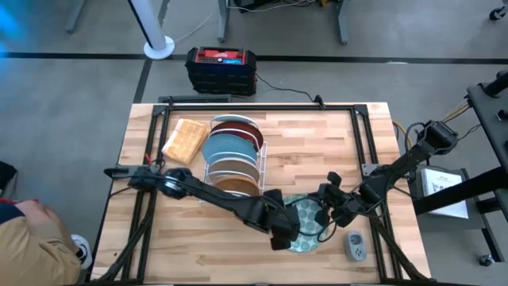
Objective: Sort dishes
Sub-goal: Put the green plate into the dishwasher rack
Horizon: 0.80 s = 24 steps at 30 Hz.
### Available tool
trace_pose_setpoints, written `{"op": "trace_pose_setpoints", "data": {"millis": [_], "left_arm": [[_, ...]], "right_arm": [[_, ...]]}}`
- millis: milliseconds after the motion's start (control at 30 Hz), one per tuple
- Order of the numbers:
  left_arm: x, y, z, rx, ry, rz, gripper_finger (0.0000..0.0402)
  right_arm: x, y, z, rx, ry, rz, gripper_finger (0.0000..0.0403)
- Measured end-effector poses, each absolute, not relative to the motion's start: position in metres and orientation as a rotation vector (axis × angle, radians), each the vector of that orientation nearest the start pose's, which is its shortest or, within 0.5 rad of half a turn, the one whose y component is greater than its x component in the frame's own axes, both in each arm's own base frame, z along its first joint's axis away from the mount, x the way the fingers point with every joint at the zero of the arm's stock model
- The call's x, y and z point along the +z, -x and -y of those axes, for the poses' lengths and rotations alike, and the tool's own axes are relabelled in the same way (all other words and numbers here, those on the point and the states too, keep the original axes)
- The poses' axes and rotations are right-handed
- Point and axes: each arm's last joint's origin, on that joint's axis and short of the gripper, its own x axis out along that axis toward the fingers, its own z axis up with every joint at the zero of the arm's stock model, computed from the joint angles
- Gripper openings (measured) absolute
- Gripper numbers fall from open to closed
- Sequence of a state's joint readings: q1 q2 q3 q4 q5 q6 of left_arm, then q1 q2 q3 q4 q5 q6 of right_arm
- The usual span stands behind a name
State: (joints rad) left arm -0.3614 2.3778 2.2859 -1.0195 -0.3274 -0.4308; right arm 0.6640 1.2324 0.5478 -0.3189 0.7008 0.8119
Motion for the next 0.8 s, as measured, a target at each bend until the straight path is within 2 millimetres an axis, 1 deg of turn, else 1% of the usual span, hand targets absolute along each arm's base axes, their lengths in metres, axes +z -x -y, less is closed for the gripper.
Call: {"op": "trace_pose_setpoints", "data": {"millis": [33, 100, 200, 267, 333, 400, 500, 700, 733, 800], "left_arm": [[0.238, -0.476, 0.17, 0.188, 0.003, -1.025, 0.0215], [0.232, -0.48, 0.17, 0.183, -0.024, -1.036, 0.0215], [0.22, -0.478, 0.168, 0.212, -0.04, -1.053, 0.0212], [0.219, -0.476, 0.166, 0.274, -0.062, -1.056, 0.0204], [0.223, -0.474, 0.164, 0.307, -0.081, -1.05, 0.019], [0.226, -0.474, 0.164, 0.292, -0.093, -1.043, 0.017], [0.222, -0.474, 0.166, 0.246, -0.108, -1.058, 0.0128], [0.211, -0.474, 0.171, 0.108, -0.052, -1.122, 0.0018], [0.208, -0.475, 0.171, 0.096, -0.048, -1.129, 0.001], [0.201, -0.475, 0.172, 0.091, -0.052, -1.138, 0.0011]], "right_arm": [[0.168, -0.175, -0.114, -0.337, -0.157, -0.69, 0.0], [0.166, -0.174, -0.113, -0.348, -0.189, -0.69, 0.0], [0.164, -0.173, -0.113, -0.361, -0.22, -0.691, 0.0], [0.162, -0.172, -0.113, -0.366, -0.236, -0.693, 0.0], [0.16, -0.17, -0.112, -0.376, -0.253, -0.694, 0.0], [0.158, -0.169, -0.111, -0.383, -0.27, -0.697, 0.0], [0.157, -0.169, -0.111, -0.391, -0.29, -0.694, 0.0], [0.156, -0.169, -0.111, -0.398, -0.307, -0.692, 0.0], [0.156, -0.169, -0.111, -0.398, -0.308, -0.692, 0.0], [0.156, -0.169, -0.111, -0.399, -0.313, -0.692, 0.0]]}}
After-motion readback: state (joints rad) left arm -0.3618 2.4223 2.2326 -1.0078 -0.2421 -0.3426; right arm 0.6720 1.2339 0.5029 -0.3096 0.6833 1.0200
